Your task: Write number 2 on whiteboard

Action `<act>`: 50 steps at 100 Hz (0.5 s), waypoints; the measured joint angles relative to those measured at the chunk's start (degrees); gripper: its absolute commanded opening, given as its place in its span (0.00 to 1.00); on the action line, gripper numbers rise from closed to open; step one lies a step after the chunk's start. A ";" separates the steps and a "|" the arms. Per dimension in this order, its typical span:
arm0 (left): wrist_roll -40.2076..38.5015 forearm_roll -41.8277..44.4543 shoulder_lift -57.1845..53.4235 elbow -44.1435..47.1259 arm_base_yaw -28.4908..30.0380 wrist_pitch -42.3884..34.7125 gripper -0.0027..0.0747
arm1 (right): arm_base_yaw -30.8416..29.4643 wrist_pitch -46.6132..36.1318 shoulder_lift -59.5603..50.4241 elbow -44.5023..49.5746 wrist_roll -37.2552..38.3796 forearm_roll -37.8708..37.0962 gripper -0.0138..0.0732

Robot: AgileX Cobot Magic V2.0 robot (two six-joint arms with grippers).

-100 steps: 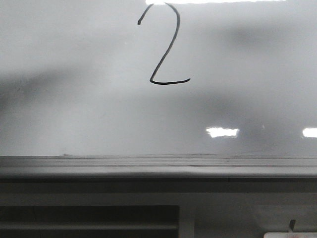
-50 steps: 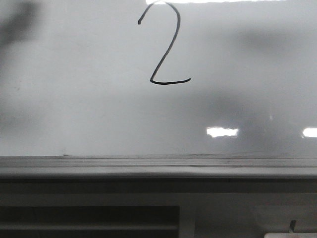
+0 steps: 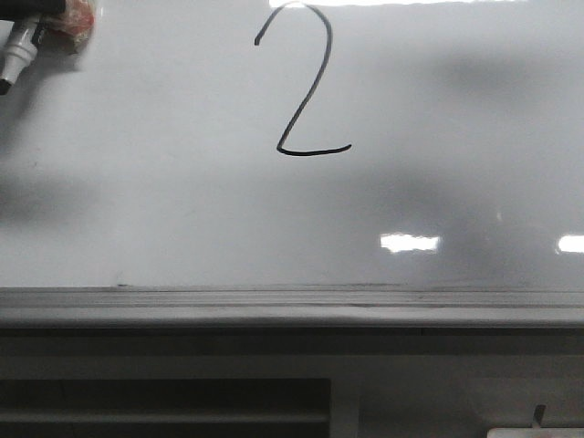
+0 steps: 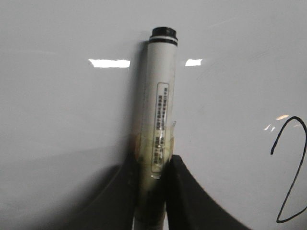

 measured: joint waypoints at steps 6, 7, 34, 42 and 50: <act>-0.04 0.00 0.25 -0.11 -0.12 -0.13 0.01 | 0.00 -0.11 0.11 0.00 0.00 0.00 0.71; -0.04 0.00 0.28 -0.11 -0.12 -0.21 0.01 | 0.00 -0.11 0.11 0.00 0.00 0.00 0.71; -0.27 0.00 3.06 -2.58 -0.36 1.06 0.01 | 0.00 -0.21 0.24 0.00 0.00 0.00 0.71; -0.27 0.00 3.50 -2.91 -0.36 1.77 0.01 | 0.00 -0.21 0.24 0.00 0.00 0.00 0.71; -0.27 0.00 4.00 -3.17 -0.36 2.47 0.03 | 0.00 -0.21 0.24 0.00 0.00 0.00 0.71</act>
